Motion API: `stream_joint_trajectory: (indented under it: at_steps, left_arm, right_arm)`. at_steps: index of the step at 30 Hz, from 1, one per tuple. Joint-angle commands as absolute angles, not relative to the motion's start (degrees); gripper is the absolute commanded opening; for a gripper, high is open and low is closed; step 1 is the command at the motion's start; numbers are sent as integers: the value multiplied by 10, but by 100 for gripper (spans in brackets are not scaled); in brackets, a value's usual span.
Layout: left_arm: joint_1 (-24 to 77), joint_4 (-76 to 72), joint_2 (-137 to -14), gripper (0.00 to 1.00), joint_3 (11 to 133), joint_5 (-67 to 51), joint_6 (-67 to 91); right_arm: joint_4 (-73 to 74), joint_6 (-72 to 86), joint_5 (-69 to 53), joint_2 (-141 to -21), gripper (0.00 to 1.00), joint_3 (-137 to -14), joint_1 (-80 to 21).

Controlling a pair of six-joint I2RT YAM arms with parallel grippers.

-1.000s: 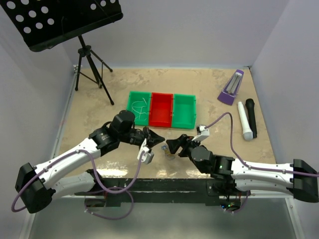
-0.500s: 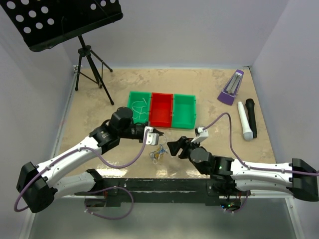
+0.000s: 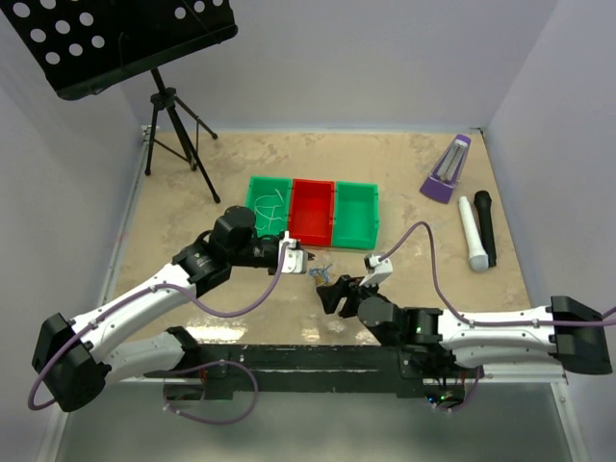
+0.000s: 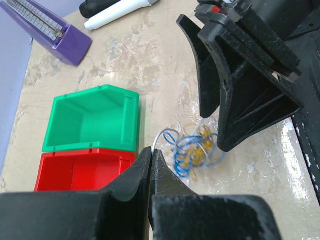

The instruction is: Untangle the cables

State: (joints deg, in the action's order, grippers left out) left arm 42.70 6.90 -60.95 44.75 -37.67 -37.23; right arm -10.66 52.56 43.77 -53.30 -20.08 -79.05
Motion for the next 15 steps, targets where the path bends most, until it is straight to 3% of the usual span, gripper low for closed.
stream_joint_trajectory:
  at_steps: [1,10,15]
  left_arm:
    - [423,55,-604,0,447,-398,-367]
    - [424,69,-600,0,473,-425,-345]
    - [424,92,-596,0,507,-459,-310]
  right_arm:
    - [-109,495,510,-550,70,-256,-793]
    - [-212,369,519,-671,71,-325,-792]
    - [-286,357,512,-703,62,-310,-790]
